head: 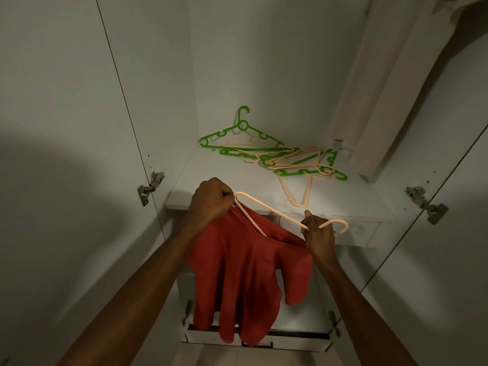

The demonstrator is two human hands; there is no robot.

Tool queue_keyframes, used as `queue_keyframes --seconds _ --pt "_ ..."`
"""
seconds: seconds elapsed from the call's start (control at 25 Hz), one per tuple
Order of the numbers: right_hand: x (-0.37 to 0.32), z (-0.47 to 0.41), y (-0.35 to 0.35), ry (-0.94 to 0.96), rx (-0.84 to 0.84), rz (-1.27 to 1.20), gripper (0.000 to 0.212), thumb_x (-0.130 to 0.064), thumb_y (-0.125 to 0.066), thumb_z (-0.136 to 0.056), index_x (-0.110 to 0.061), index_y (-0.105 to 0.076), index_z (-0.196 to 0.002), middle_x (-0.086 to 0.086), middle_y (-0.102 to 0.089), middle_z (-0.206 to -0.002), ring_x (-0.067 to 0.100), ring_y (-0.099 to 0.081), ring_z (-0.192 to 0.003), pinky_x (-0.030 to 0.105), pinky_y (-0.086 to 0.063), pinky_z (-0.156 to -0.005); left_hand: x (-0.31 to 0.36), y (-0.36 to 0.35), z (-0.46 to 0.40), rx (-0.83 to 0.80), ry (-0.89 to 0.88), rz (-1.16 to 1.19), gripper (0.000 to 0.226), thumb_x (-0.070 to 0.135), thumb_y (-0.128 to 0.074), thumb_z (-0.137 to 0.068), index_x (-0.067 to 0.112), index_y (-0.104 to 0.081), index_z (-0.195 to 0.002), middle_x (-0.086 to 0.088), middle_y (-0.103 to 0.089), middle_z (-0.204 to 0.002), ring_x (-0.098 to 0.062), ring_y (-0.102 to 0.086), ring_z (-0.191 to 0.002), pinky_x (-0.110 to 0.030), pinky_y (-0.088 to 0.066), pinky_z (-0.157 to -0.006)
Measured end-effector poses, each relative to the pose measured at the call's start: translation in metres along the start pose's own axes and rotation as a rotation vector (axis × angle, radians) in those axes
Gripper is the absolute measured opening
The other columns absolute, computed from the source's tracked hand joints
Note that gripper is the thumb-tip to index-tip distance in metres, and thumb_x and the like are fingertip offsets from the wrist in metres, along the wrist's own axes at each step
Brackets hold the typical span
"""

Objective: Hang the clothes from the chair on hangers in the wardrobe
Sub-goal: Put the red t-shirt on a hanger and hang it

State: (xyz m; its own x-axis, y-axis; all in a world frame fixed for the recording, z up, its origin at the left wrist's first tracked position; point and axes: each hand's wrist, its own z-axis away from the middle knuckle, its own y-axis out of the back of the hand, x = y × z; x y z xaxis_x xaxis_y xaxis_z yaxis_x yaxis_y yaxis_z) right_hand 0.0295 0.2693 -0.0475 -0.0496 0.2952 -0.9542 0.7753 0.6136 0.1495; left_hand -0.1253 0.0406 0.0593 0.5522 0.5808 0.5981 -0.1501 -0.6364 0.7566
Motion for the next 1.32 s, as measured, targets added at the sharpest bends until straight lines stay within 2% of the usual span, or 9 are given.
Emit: queue_keyframes --seconds 0.24,0.44,0.6,0.76,0.84,0.96,1.12,1.2,1.32 --pt "0.002 -0.01 0.005 0.12 -0.007 0.191 0.045 -0.034 -0.051 -0.104 -0.021 -0.056 -0.061 -0.007 -0.056 -0.055 0.015 -0.055 -0.056 0.033 -0.041 -0.061 -0.002 0.001 -0.007 0.066 0.005 0.144 0.016 0.011 -0.068 -0.082 0.018 -0.083 -0.079 0.007 -0.076 -0.076 -0.005 -0.069 -0.073 -0.025 -0.056 -0.073" --pt "-0.024 -0.017 0.0 0.176 -0.052 0.45 0.043 -0.033 -0.05 -0.106 -0.016 -0.062 -0.069 0.0 -0.065 -0.062 0.015 -0.062 -0.06 0.029 -0.043 -0.059 0.006 -0.01 -0.004 0.073 -0.114 0.107 0.011 0.014 -0.072 -0.078 0.02 -0.082 -0.077 0.009 -0.076 -0.074 0.0 -0.067 -0.068 -0.026 -0.057 -0.07" --pt "-0.035 -0.032 0.001 0.059 -0.045 0.598 0.045 -0.04 -0.049 -0.105 -0.009 -0.069 -0.079 0.005 -0.071 -0.071 0.022 -0.067 -0.067 0.031 -0.047 -0.064 0.007 -0.013 -0.005 0.096 -0.081 0.09 0.012 0.027 -0.069 -0.076 0.026 -0.08 -0.076 0.014 -0.074 -0.072 -0.003 -0.067 -0.069 -0.026 -0.056 -0.067" --pt "-0.038 -0.028 0.006 0.109 -0.05 0.902 0.049 -0.047 -0.045 -0.104 -0.008 -0.072 -0.091 0.012 -0.071 -0.084 0.032 -0.067 -0.08 0.035 -0.048 -0.069 0.013 -0.009 -0.007 0.173 -0.036 0.141 0.009 0.028 -0.071 -0.079 0.027 -0.08 -0.076 0.017 -0.072 -0.069 -0.002 -0.066 -0.068 -0.024 -0.053 -0.065" --pt "-0.046 -0.018 -0.006 0.121 -0.143 0.847 0.046 -0.05 -0.05 -0.102 -0.011 -0.071 -0.088 0.008 -0.069 -0.081 0.028 -0.066 -0.079 0.037 -0.049 -0.071 0.023 -0.013 -0.008 0.11 -0.065 0.117 0.009 0.027 -0.071 -0.078 0.028 -0.08 -0.077 0.017 -0.072 -0.071 -0.002 -0.066 -0.07 -0.022 -0.051 -0.064" --pt "-0.067 -0.013 -0.023 0.07 -0.305 0.515 0.046 -0.049 -0.066 -0.092 -0.008 -0.066 -0.07 0.002 -0.063 -0.064 0.019 -0.062 -0.064 0.035 -0.045 -0.062 0.035 -0.026 -0.003 0.007 -0.073 0.062 0.009 0.03 -0.072 -0.077 0.028 -0.08 -0.079 0.016 -0.071 -0.073 -0.003 -0.065 -0.072 -0.023 -0.05 -0.065" --pt "-0.079 -0.021 -0.018 -0.011 -0.572 0.408 0.021 -0.008 -0.055 -0.095 -0.006 -0.073 -0.083 0.001 -0.067 -0.067 0.012 -0.063 -0.063 0.029 -0.049 -0.063 0.035 -0.027 -0.001 0.023 -0.001 0.082 0.008 0.029 -0.072 -0.079 0.027 -0.079 -0.076 0.018 -0.067 -0.07 -0.001 -0.062 -0.068 -0.022 -0.044 -0.062" --pt "-0.065 -0.025 -0.012 -0.005 -0.607 0.479 0.026 -0.002 -0.051 -0.097 -0.007 -0.073 -0.084 0.005 -0.073 -0.07 0.02 -0.07 -0.069 0.035 -0.056 -0.071 0.032 -0.019 -0.005 0.055 0.058 0.145 0.009 0.029 -0.072 -0.079 0.027 -0.078 -0.073 0.017 -0.068 -0.071 -0.001 -0.062 -0.069 -0.021 -0.044 -0.062" --pt "-0.054 -0.021 -0.011 -0.046 -0.622 0.395 0.025 -0.002 -0.049 -0.102 -0.001 -0.072 -0.092 0.006 -0.075 -0.071 0.021 -0.072 -0.068 0.03 -0.057 -0.069 0.028 -0.013 -0.005 0.032 0.085 0.155 0.011 0.031 -0.073 -0.079 0.026 -0.077 -0.071 0.016 -0.069 -0.07 -0.003 -0.064 -0.069 -0.022 -0.046 -0.062"
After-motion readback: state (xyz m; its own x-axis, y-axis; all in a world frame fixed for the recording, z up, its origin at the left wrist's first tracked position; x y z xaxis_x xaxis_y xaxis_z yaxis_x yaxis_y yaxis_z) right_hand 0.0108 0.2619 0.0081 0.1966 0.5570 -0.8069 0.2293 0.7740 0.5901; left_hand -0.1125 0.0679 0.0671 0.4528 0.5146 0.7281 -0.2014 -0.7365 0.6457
